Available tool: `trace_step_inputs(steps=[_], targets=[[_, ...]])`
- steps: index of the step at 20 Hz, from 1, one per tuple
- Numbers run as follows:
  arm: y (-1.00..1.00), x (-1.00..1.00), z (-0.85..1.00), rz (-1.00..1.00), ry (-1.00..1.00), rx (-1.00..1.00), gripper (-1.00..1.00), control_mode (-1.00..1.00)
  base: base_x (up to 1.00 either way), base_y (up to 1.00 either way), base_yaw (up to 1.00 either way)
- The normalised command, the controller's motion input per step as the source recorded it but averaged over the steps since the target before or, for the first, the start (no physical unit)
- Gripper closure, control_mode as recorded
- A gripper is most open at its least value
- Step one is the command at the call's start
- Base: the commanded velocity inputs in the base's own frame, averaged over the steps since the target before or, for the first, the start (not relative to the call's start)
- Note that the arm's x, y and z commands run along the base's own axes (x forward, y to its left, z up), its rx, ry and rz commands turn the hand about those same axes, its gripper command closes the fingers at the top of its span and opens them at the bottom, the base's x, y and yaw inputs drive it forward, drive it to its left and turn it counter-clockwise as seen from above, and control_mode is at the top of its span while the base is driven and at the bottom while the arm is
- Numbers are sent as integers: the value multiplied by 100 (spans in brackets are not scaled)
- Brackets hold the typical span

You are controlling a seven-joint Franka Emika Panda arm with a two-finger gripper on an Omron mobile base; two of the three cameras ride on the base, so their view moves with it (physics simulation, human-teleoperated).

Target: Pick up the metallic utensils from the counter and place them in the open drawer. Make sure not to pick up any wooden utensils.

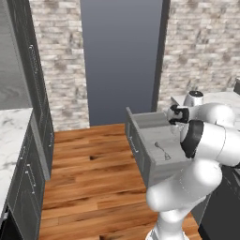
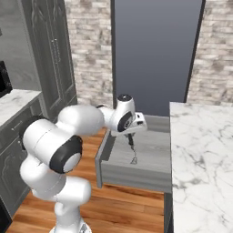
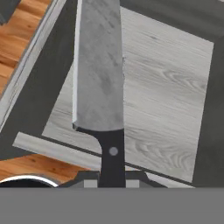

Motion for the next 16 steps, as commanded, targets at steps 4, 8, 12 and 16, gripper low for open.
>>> trace_step_inputs(steps=[4, 8, 12, 16], targets=[[-39, 40, -58, 0, 0, 0, 100, -100, 0, 0, 0], [-30, 42, -61, 0, 0, 0, 100, -100, 0, 0, 0], [-29, 50, -53, 0, 3, 0, 100, -100, 0, 0, 0], [-24, 47, -42, 0, 5, 0, 100, -100, 0, 0, 0]])
